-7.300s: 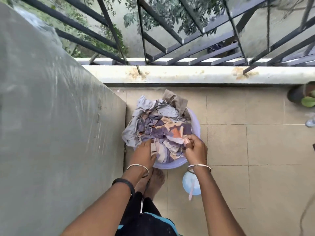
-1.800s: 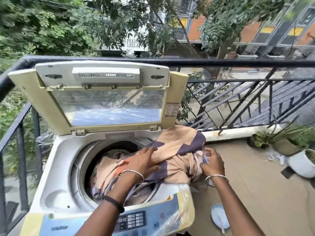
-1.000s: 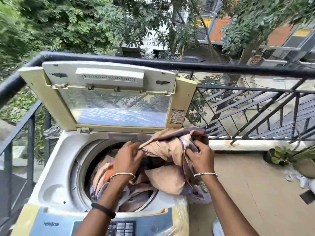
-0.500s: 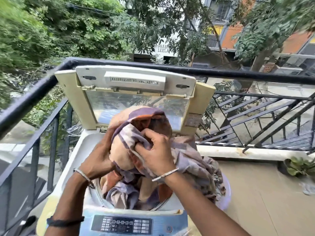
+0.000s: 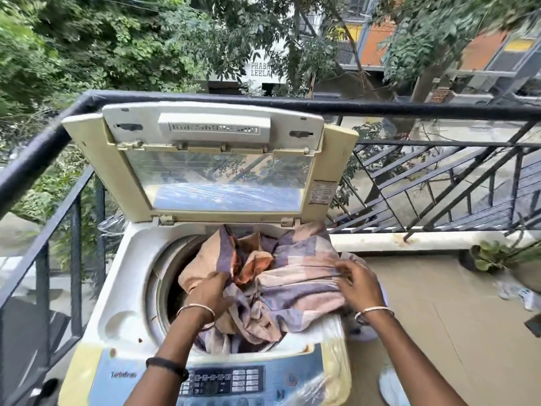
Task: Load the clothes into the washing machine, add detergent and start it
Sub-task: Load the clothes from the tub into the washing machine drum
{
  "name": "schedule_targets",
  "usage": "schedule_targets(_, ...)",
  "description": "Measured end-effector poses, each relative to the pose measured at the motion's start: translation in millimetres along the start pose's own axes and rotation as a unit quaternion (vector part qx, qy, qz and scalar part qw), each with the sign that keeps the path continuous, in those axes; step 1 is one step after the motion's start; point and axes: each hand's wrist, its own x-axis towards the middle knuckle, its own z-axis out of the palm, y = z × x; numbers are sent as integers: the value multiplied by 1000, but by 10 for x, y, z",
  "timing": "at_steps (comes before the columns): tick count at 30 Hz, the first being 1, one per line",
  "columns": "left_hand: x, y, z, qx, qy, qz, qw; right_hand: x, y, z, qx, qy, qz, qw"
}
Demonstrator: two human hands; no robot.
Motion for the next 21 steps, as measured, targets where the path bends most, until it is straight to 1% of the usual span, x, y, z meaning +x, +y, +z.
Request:
schedule_targets(1, 11, 67, -30, -8, 29, 7, 1000, 9, 167, -51, -44, -5, 22, 999)
schedule_targets(2, 17, 141, -64, -28, 51, 9, 998, 16, 324, -76, -85, -40, 54, 994)
schedule_targets(4, 28, 304, -142, -62, 111, 40, 991, 40, 605, -25, -152, -138, 122, 971)
schedule_targets(5, 44, 373, -149, -68, 121, 65, 988, 81, 788, 64, -167, -165, 136, 963)
schedule_targets(7, 80, 493, -140, -56, 110, 87, 989, 168, 1079, 276, -155, -175, 125, 964)
schedule_targets(8, 105, 536, -119, -53, 99, 86, 990, 196, 1070, 331, -144, -165, 107, 970)
schedule_targets(9, 117, 603, -114, -51, 90, 84, 991, 216, 978, 346, -118, -148, 118, 975)
schedule_targets(11, 127, 738, -107, -50, 81, 78, 992, 224, 723, 296, -65, -124, 169, 976)
schedule_targets(12, 135, 800, -99, -51, 84, 80, 992, 267, 656, 273, -52, -125, 189, 973)
schedule_targets(13, 143, 850, -95, -54, 90, 83, 991, 317, 612, 255, -37, -108, 202, 973)
schedule_targets(14, 157, 880, -92, -56, 94, 85, 990, 357, 564, 233, -51, -82, 196, 976)
schedule_targets(16, 174, 892, -86, -66, 100, 82, 989, 410, 415, 155, -3, 8, 221, 975)
schedule_targets(18, 178, 900, -77, -81, 105, 83, 988, 444, 293, 31, 102, 62, 197, 973)
schedule_targets(21, 181, 978, -77, -104, 116, 110, 982, 460, -9, -259, 146, 126, 121, 974)
